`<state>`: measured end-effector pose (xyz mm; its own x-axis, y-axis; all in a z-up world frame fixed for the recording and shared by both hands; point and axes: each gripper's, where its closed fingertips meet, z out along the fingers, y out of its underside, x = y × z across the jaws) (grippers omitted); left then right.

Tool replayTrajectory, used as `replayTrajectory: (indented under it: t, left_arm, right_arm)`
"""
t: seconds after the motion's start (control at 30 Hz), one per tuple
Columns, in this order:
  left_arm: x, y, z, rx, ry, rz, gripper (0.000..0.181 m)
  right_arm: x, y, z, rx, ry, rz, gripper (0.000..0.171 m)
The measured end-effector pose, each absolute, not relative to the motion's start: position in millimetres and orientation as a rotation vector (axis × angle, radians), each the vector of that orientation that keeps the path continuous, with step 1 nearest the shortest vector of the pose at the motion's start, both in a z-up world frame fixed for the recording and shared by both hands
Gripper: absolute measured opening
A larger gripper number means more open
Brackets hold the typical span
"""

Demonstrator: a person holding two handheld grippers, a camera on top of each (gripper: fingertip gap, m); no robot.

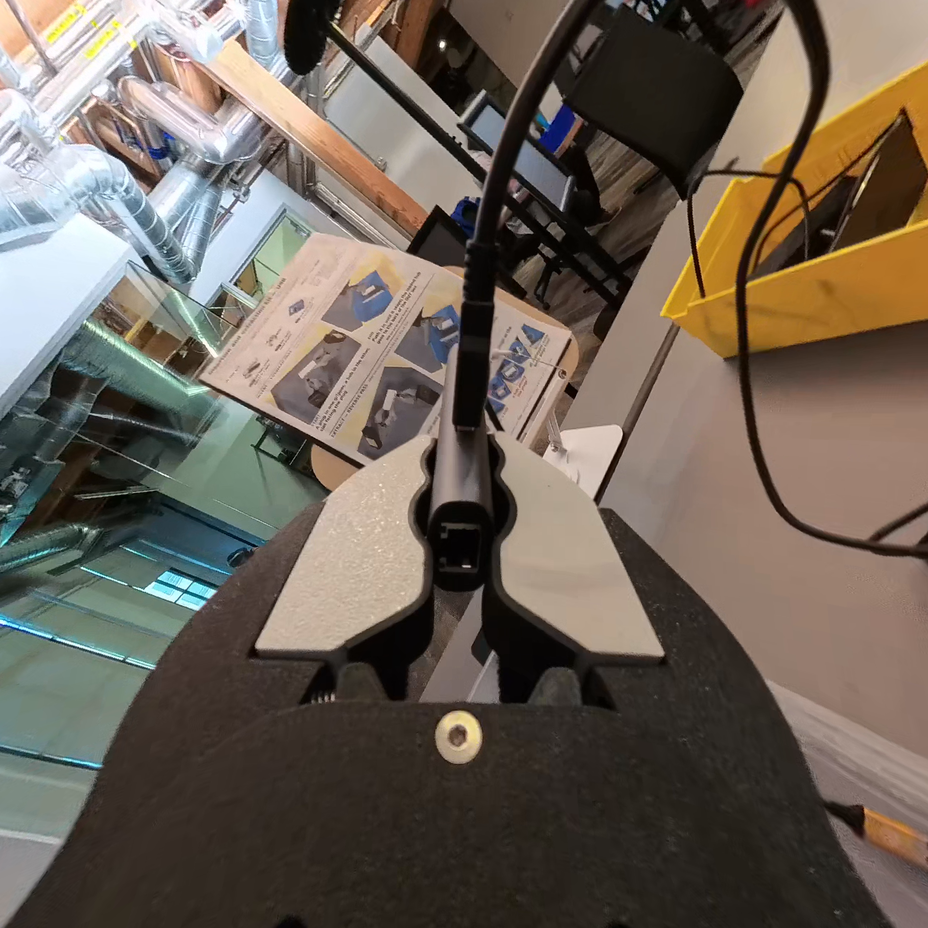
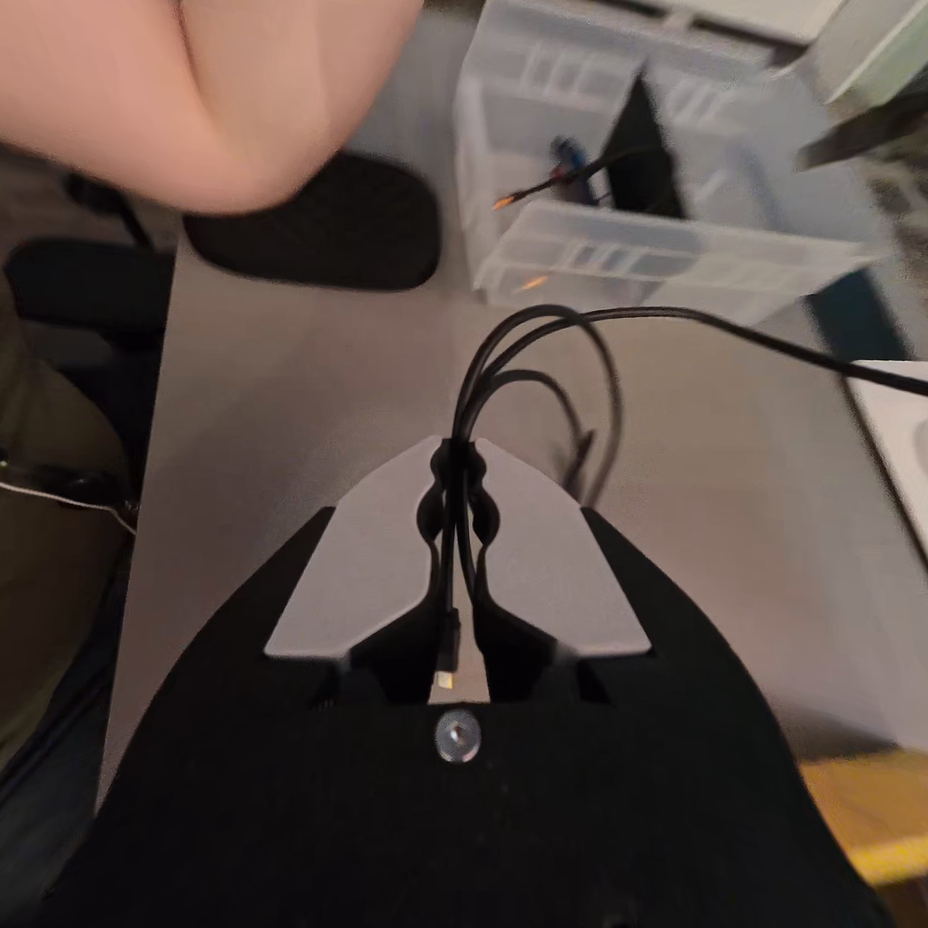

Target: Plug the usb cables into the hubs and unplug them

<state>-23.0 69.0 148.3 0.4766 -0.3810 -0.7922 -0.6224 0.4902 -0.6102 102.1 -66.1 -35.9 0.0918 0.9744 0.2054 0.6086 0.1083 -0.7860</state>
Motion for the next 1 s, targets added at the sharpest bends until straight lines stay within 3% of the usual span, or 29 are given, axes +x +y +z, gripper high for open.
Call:
replayTrajectory:
  t: [0.23, 0.57, 0.67, 1.0]
  left_arm:
    - [17, 59, 151, -1.122, 1.106, 0.120, 0.016]
    - [45, 67, 145, -1.174, 1.030, -0.028, 0.016]
    - [49, 63, 148, -1.160, 1.020, -0.069, 0.016]
    - [57, 59, 144, -1.180, 1.044, -0.145, 0.016]
  right_arm:
    - [219, -3, 74, -1.578, -1.282, 0.514, 0.006]
    - [324, 125, 129, -1.751, -1.164, 0.214, 0.005]
    - [343, 148, 104, -1.929, -1.116, 0.327, 0.005]
    - [367, 154, -60, -2.404, -1.186, 0.488, 0.007]
